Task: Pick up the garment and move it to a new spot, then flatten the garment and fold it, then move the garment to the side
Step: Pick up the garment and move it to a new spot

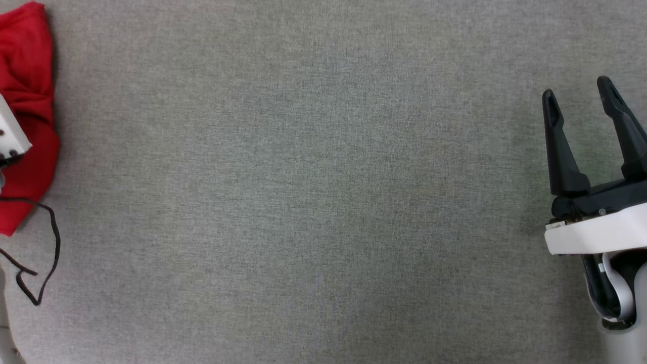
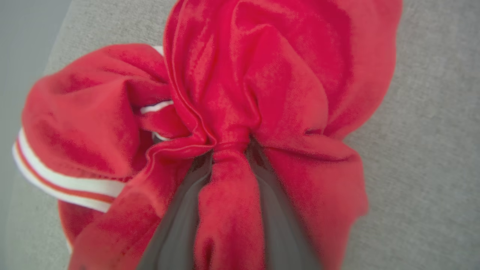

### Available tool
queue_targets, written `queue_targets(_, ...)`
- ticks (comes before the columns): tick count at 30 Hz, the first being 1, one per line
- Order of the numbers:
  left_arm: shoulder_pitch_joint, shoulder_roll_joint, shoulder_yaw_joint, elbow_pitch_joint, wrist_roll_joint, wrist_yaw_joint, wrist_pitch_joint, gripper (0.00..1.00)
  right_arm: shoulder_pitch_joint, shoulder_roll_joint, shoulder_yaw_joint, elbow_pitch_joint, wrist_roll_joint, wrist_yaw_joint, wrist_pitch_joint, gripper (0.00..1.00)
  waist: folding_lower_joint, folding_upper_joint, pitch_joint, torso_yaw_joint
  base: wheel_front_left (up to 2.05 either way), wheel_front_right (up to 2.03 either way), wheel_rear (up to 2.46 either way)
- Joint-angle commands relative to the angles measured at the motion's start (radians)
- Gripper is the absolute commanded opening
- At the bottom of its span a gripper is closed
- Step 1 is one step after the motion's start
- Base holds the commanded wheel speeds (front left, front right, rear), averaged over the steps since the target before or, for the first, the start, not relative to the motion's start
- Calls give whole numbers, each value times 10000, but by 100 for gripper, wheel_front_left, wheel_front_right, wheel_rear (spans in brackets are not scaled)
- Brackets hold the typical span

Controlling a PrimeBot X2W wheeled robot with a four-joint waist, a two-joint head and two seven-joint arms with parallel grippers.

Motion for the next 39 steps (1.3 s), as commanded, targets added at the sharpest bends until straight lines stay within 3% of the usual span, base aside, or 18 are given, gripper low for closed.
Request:
queue_targets(1, 882, -245, -113, 325, 168, 74, -204, 0, -116, 40, -13, 59, 78, -2, -75, 100, -1, -1, -147, -14, 0, 0, 0)
queue_targets(8, 564, -10, -252, -393, 721, 202, -3290, 0, 232, 325, -104, 445, 77, -2, -255, 100, -1, -1, -1175, 44, 0, 0, 0)
queue_targets(12, 387, -187, -468, -410, 995, 293, -5075, 0, 532, 579, -190, 675, 54, -2, -354, 100, -1, -1, -1964, 61, 0, 0, 0)
queue_targets(19, 343, -871, -863, -372, 968, 32, -7424, 0, 1174, 1037, -249, 1036, -48, -2, -432, 100, -1, -1, -3505, -234, 0, 0, 0)
queue_targets(24, 824, -1780, -1370, -738, 908, -155, -8274, 0, 1717, 1249, -292, 1150, -129, -2, -340, 100, -1, -1, -4355, -652, 0, 0, 0)
queue_targets(31, 1957, -3208, -2531, -1515, 866, -537, -8621, 0, 2226, 1393, -272, 1080, -206, -2, -191, 100, -1, -1, -4874, -1521, 0, 0, 0)
queue_targets(39, 3374, -4013, -4296, -1440, 343, -865, -8684, 0, 2366, 1455, -234, 1104, -89, -2, -138, 100, -1, -1, -4715, -2462, 0, 0, 0)
